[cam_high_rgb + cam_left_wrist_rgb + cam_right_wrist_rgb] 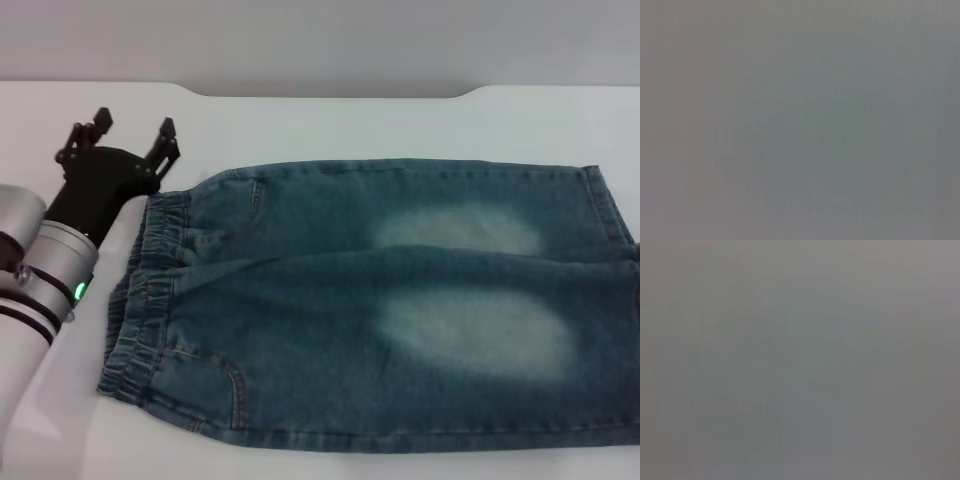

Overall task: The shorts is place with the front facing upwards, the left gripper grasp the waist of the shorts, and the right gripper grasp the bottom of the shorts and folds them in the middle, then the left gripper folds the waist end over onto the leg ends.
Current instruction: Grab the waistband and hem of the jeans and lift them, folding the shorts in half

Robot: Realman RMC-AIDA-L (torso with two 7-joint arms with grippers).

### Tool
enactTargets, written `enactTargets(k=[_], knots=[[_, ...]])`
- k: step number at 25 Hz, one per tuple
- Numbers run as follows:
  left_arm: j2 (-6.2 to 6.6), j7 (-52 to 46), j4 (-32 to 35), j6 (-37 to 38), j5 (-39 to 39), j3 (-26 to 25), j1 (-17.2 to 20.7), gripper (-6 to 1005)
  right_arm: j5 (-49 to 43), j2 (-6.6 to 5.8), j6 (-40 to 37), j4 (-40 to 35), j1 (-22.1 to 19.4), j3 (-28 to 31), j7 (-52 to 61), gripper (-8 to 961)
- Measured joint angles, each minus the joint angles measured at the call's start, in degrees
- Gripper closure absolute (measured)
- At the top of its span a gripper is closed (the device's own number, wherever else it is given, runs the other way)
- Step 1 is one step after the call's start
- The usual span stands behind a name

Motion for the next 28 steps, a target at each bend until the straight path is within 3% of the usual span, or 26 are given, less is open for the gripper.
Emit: enactTargets(k=[6,8,13,15,16,18,19,20,21,22,23,24,26,28], knots=[[0.32,0.44,-2.36,-2.89,0.01,1.08,-0.03,214,-0.23,-1.22,9.54,4.37,-0.12,0.14,2.81,138],[1.16,1.03,-6.35,-7.21,0.01,0.48,0.69,216,-0.25,-3.0,15.93,9.46,-1.1,0.58,2.76,138],[4.02,9.02,-20.71,-19.22,0.14,-4.21,4.87,219,-0.82,-9.58,35.87,30.49,-5.84,4.93,-1.38,138],[4.74,14.79,-31.43,-29.02,0.97,-9.34,7.86,220,-1.05,-10.43,48.32,42.28,-9.19,11.78,-8.77,138],[4.8,17.47,-37.03,-35.26,1.78,-12.57,9.21,220,-1.08,-10.01,55.05,47.55,-10.62,15.99,-12.6,138],[3.92,21.74,-46.47,-49.22,3.98,-19.67,11.38,221,-1.09,-7.46,70.37,57.28,-12.87,25.71,-19.84,138],[3.11,23.46,-49.64,-55.42,4.9,-22.74,11.82,222,-1.09,-6.0,76.36,60.58,-13.4,29.98,-22.07,138],[1.82,25.6,-53.5,-63.42,5.72,-26.81,12.0,223,-1.35,-2.83,87.93,66.53,-13.64,38.88,-25.01,138],[0.72,27.51,-57.52,-72.93,6.15,-31.01,11.73,223,-1.81,-1.7,93.49,68.95,-13.51,42.8,-25.78,138],[0.72,27.51,-57.52,-72.93,6.15,-31.01,11.73,224,-2.32,-1.11,98.51,70.67,-13.25,45.75,-25.84,138],[0.63,28.1,-59.53,-78.87,6.19,-32.58,11.25,224,-2.8,-0.81,102.4,71.85,-12.81,48.19,-25.63,138],[0.7,28.13,-60.8,-82.74,6.27,-33.49,10.8,225,-2.8,-0.81,102.4,71.85,-12.81,48.19,-25.63,138],[0.72,28.09,-62.99,-89.89,6.57,-35.46,9.83,226,-3.35,-1.11,113.77,73.97,-10.73,53.95,-24.03,138],[0.67,28.01,-65.15,-97.01,7.07,-37.73,8.98,227,-3.37,-1.15,117.47,74.56,-9.99,55.93,-24.02,138]])
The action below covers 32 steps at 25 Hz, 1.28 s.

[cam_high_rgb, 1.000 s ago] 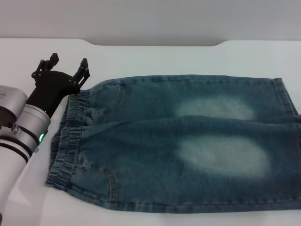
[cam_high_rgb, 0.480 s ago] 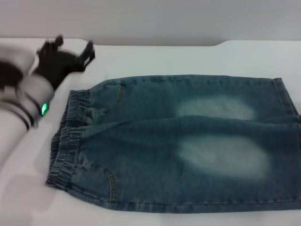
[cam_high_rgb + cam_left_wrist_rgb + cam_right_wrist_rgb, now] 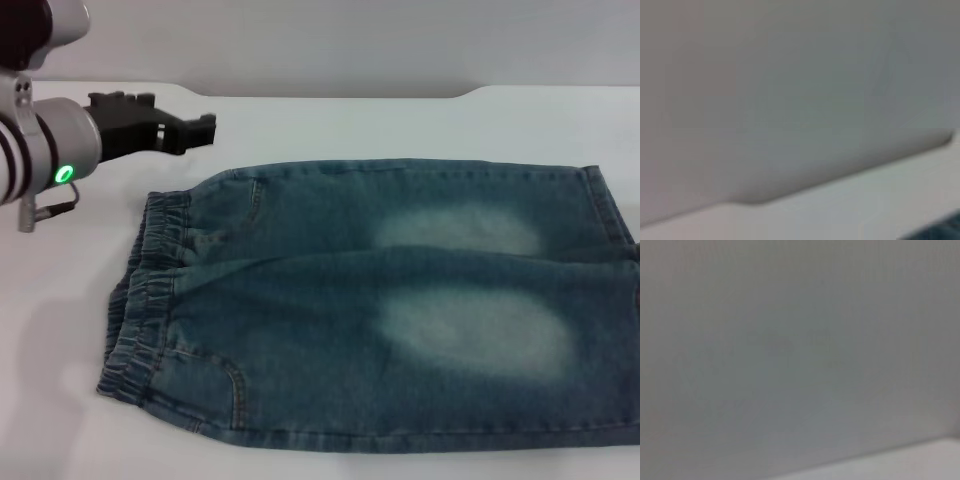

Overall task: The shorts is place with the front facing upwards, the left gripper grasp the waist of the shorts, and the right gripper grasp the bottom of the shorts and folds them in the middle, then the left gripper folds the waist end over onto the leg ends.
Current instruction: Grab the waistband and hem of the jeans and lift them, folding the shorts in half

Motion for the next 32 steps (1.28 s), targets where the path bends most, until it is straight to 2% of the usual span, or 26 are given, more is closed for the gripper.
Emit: enactTargets(k=[3,6,8,9,10,16,23,32], knots=[[-0.09,-0.45,-2.17,-7.74,1.68,-2.39,-1.29,229,-0.41,-0.06,9.78,1.32,2.02,4.42,-0.14,138],[-0.04,-2.72,-4.67,-16.54,7.4,-3.74,-2.98,231,-0.89,-0.04,17.7,3.64,2.99,6.72,-0.05,138],[-0.04,-3.02,-6.0,-19.69,8.7,-4.21,-3.28,232,-0.91,0.21,21.98,6.78,2.58,7.58,0.77,138],[-0.06,-3.11,-7.55,-23.85,9.27,-5.37,-3.78,233,-0.92,0.4,23.66,8.83,1.97,7.8,1.5,138],[-0.06,-3.11,-7.55,-23.85,9.27,-5.37,-3.78,233,-0.92,0.5,24.78,10.25,1.39,7.88,2.2,138],[0.03,-4.62,-9.5,-34.44,9.71,-8.37,-4.48,237,-0.33,0.53,33.05,16.1,-1.55,9.15,6.11,138],[-0.05,-7.08,-11.44,-45.84,12.26,-8.29,-5.47,241,-0.11,0.74,39.3,18.72,-2.67,11.32,9.13,138],[-0.15,-8.64,-6.09,-51.1,14.87,-5.64,-8.92,246,-0.05,0.47,42.62,17.8,-1.78,11.2,7.96,137]])
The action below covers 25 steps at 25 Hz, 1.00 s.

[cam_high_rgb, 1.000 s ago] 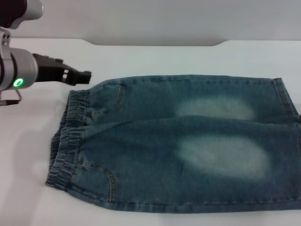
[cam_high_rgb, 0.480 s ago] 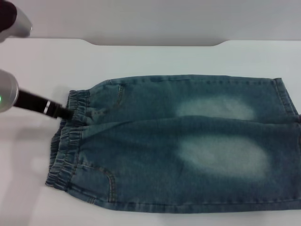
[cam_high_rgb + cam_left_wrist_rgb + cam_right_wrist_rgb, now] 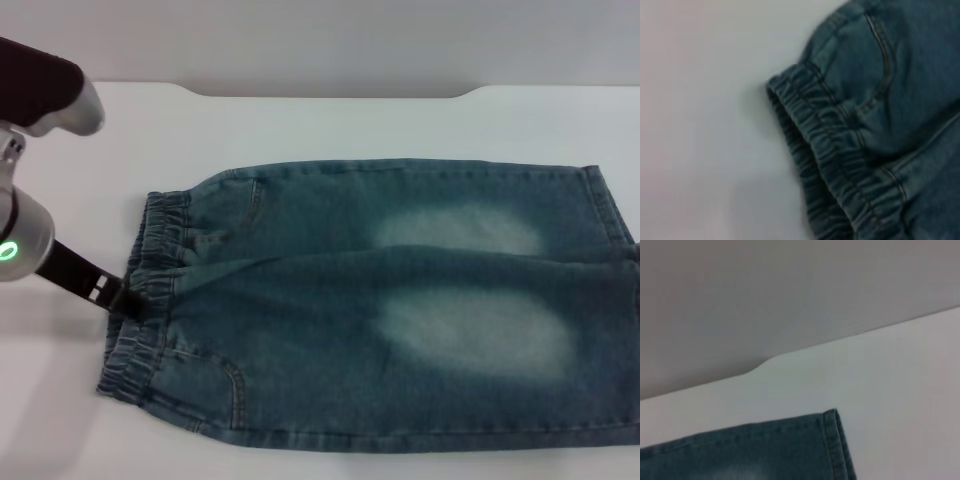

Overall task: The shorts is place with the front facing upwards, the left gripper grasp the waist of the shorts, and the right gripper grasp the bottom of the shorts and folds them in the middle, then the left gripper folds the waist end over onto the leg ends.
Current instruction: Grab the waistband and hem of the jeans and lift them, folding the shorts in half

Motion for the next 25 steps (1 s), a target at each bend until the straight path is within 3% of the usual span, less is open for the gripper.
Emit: enactTargets(k=[7,25], knots=[[0.05,-2.23,-0.54,-4.05,0.2,0.67,-0.31,250,0.23,-0.09,0.02,-3.74,1.1,3.93,-2.52,137],[-0.31,-7.01,1.16,-6.62,-0.14,7.6,-0.42,261,0.52,-0.11,-0.95,-5.58,2.49,4.49,-5.32,137]])
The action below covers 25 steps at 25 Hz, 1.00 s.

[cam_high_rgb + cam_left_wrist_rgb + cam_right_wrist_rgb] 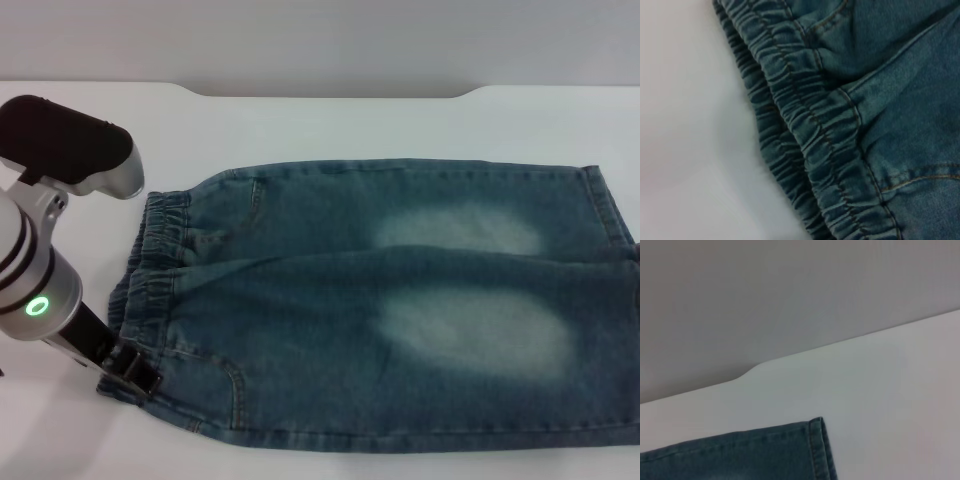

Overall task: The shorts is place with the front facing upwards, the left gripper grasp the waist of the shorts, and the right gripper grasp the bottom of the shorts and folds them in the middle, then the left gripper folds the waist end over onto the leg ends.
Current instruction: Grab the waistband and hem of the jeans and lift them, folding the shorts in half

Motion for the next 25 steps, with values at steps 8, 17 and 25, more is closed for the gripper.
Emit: enactTargets(k=[8,17,25], knots=[[-0.1,-1.07,1.32,1.51,-0.1,1.79,-0.45,266,0.01,-0.01,-0.24,-0.26,0.25,1.09,-1.54,137],[-0.15,-2.87,2.52,2.2,-0.51,4.34,-1.53,271,0.02,-0.11,0.15,-0.11,0.7,2.21,-1.87,137],[0.06,-2.63,5.57,1.88,-0.99,4.61,-2.54,389,0.02,-0.18,1.11,0.7,1.06,2.73,-1.87,137]])
